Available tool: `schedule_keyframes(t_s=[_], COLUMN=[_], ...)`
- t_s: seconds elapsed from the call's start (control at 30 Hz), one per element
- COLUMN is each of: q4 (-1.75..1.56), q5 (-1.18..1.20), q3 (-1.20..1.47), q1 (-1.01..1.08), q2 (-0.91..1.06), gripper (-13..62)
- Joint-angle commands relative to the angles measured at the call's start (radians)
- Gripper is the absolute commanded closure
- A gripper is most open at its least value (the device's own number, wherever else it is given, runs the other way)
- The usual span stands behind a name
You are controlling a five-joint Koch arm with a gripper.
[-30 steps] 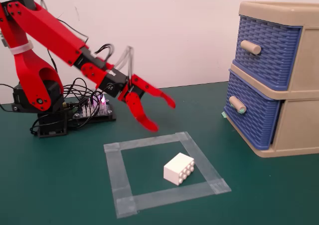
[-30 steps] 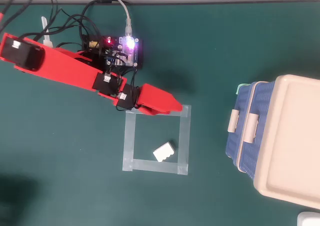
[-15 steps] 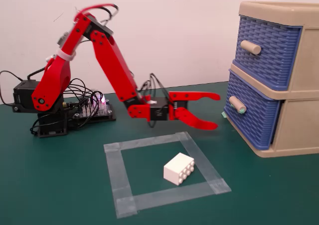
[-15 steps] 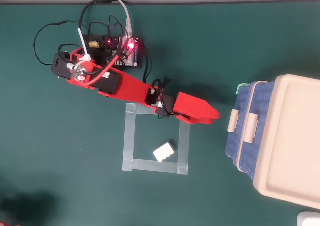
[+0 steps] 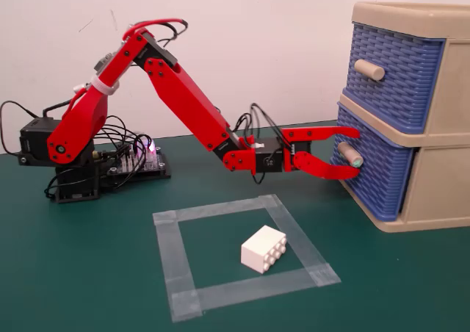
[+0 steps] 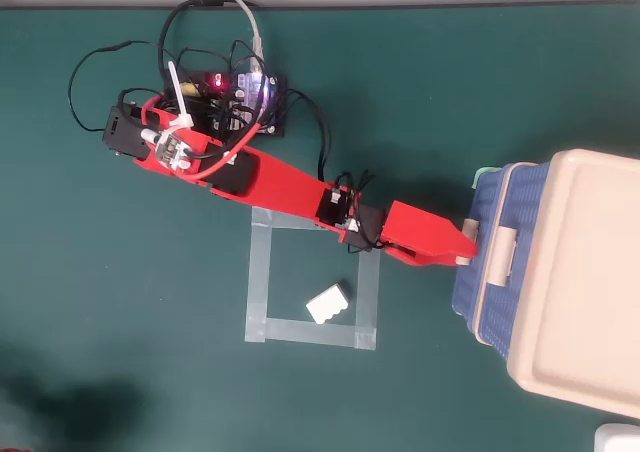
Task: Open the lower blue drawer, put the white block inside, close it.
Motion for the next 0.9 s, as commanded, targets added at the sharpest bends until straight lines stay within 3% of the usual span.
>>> schedule_keyframes(t_s=[0.0,0.2,0.37,0.4,0.6,0.87], q4=[-0.020,0.008,0.146,0.167,0.209,0.209], q5=[0.052,0.054,0.075,0.087,0.141,0.244], q3=[-0.044,-0.048,-0.049,-0.049,0.084,0.684], q1=[-0.020,-0.075,-0.089,-0.087,-0.071,-0.020], q2=[0.012,0.012,0.028,0.035,0.160,0.609], gripper=[31.5,37.1,56.3,57.5,57.4,57.4])
